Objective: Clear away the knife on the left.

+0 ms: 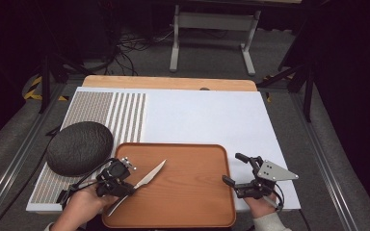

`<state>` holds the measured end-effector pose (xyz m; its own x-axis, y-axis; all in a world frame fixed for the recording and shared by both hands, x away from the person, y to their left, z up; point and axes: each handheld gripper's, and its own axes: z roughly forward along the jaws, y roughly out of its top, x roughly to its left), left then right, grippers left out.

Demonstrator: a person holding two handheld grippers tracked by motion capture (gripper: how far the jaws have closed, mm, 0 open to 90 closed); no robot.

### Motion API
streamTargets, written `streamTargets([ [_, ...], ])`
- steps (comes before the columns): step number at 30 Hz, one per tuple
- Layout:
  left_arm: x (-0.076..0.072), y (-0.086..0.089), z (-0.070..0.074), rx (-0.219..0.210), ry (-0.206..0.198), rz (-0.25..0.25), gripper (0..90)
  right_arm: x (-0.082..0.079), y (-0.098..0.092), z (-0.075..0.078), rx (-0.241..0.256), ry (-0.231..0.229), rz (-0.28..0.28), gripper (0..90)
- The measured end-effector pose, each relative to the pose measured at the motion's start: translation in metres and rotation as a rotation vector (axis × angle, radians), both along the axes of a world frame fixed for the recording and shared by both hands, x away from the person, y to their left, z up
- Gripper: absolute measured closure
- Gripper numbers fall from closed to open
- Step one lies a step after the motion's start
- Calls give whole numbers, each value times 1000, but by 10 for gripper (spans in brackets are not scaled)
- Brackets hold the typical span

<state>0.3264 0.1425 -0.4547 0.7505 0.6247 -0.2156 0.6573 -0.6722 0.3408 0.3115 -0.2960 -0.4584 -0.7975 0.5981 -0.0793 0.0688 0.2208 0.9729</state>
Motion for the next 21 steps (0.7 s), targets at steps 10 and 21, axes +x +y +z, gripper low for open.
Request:
streamTargets([
  [10, -1, -1, 0, 8, -9, -10, 790, 1, -1, -1, 5, 5, -1, 102],
  [21, -3, -2, 0, 19, -25, -25, 777, 0, -1, 0, 5, 4, 2, 102],
])
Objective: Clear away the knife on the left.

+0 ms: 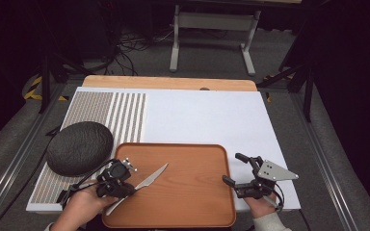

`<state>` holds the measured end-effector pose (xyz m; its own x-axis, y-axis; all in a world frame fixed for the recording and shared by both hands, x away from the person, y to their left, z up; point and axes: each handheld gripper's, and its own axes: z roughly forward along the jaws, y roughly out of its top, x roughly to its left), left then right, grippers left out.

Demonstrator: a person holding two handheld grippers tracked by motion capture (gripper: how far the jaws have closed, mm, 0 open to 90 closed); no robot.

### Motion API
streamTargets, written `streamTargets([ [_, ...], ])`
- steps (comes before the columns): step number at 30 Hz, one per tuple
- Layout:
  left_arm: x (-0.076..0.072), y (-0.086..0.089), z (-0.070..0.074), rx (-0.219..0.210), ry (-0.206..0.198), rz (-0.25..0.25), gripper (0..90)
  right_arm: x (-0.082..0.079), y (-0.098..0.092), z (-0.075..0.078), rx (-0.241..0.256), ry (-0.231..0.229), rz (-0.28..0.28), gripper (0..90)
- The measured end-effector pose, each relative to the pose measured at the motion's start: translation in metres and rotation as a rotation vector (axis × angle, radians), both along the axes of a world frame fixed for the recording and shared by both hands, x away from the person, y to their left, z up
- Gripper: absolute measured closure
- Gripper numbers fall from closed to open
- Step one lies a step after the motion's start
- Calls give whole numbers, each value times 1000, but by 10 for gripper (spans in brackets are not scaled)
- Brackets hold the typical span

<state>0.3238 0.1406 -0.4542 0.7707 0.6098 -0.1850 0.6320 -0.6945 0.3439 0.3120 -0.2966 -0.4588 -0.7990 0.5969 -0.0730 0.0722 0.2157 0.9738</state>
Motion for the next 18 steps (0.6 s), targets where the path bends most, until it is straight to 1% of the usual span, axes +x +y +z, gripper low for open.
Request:
streamTargets([
  [1, 0, 0, 0, -7, 4, -7, 758, 0, 0, 0, 0, 0, 0, 102],
  [3, 0, 0, 1, -22, 2, -12, 668, 0, 0, 0, 2, 1, 1, 102],
  [4, 0, 0, 2, -40, 6, -13, 616, 0, 0, 0, 2, 0, 1, 102],
  [6, 0, 0, 5, -66, 5, -25, 552, 0, 0, 0, 2, 1, 1, 102],
  [8, 0, 0, 9, -119, 1, -35, 476, 0, 0, 0, 1, 1, 3, 102],
  [9, 0, 0, 11, -144, 1, -34, 457, 0, 0, 0, 0, 1, 3, 102],
  [10, 0, 0, 13, -159, -18, -38, 440, 0, 0, 0, -1, 1, 3, 102],
  [11, 0, 0, 13, -159, -18, -38, 440, 0, 0, 0, -1, 1, 3, 102],
  [12, 0, 0, 16, -182, -44, -40, 440, 0, 1, 0, -1, 0, 3, 102],
  [13, 0, 0, 18, -199, -66, -51, 475, 0, 1, 0, -3, 0, 4, 102],
  [14, 0, -1, 20, -217, -95, -66, 533, 0, 1, 0, -3, 1, 4, 102],
  [15, -1, -2, 20, -224, -112, -77, 645, 0, 1, 0, -4, 2, 4, 102],
  [16, -2, -3, 21, -227, -128, -85, 704, 0, 1, 0, -4, 2, 5, 102],
  [17, -3, -6, 21, -232, -162, -101, 804, 0, 2, -1, -6, 2, 5, 102],
  [18, -3, -6, 21, -232, -162, -101, 845, 0, 2, -1, -6, 2, 5, 102],
])
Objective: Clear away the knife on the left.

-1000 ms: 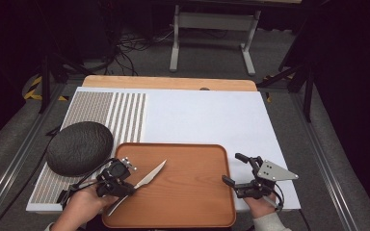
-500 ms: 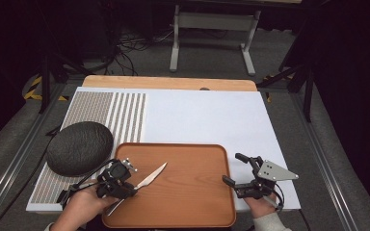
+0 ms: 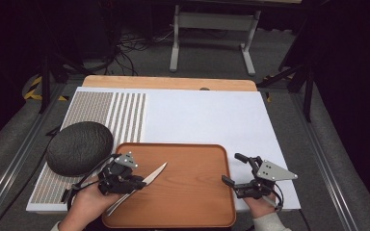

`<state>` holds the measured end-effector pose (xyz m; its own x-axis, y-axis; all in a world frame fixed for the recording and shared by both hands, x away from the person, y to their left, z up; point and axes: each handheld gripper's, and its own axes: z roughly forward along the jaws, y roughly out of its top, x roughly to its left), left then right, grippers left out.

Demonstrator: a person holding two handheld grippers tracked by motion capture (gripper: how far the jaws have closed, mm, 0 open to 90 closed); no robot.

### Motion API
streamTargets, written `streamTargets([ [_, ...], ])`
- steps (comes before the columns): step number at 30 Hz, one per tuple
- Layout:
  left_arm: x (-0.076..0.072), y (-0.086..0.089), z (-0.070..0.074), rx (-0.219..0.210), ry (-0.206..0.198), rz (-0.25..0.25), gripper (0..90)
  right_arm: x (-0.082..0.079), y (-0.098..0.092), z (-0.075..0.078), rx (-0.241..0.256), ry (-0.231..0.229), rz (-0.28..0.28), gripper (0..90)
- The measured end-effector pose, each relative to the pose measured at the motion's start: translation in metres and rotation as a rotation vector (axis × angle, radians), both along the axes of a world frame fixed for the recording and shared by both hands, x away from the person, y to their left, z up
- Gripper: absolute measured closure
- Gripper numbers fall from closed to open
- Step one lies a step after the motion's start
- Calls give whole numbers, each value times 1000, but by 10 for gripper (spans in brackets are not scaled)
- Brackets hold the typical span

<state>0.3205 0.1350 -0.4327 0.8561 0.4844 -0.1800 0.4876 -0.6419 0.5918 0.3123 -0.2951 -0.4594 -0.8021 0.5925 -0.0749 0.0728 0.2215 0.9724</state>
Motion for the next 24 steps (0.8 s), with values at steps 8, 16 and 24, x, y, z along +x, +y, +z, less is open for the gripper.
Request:
streamTargets([
  [8, -2, -20, -10, 101, -92, -91, 898, 0, 0, 0, 2, -2, 2, 102],
  [16, 0, -24, -17, 185, -85, -110, 898, -1, 0, 0, 5, -3, 2, 102],
  [24, 0, -27, -22, 240, -82, -114, 898, -1, -1, 0, 3, -7, 1, 102],
])
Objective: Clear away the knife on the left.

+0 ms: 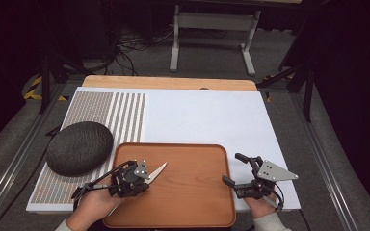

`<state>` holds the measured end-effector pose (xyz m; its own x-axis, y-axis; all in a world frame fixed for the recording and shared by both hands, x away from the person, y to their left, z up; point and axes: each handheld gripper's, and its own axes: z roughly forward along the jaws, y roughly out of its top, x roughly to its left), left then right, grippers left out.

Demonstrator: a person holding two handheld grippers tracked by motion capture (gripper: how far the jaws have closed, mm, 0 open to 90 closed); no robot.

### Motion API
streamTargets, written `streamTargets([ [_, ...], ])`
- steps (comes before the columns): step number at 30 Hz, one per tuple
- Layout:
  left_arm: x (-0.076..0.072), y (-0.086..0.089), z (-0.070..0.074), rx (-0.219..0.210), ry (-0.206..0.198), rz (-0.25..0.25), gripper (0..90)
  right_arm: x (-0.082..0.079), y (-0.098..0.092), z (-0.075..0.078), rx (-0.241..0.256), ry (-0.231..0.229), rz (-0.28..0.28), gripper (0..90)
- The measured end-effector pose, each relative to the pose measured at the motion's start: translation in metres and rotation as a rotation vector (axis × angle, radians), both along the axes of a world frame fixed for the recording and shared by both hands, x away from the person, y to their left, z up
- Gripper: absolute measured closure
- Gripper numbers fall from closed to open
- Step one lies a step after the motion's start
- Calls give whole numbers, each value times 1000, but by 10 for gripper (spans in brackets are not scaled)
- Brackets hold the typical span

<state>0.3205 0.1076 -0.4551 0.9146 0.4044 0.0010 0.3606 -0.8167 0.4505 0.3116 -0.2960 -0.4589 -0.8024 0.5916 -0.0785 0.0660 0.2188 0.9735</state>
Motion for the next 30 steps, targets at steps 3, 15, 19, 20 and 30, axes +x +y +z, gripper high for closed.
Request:
streamTargets([
  [3, 0, -1, -2, 20, -7, 4, 898, 0, 0, 0, -1, 0, 0, 102],
  [15, 8, 11, -3, -1, 16, 66, 898, 0, 0, 0, -1, 3, -4, 102],
  [19, 10, 17, -3, -8, 14, 78, 899, 0, 0, -1, 2, 6, -4, 102],
  [20, 11, 18, -3, -6, 11, 83, 899, 0, 0, -1, 0, 4, -4, 102],
  [30, 15, 29, -3, -2, 20, 115, 899, 1, 0, -1, 1, 7, -5, 102],
])
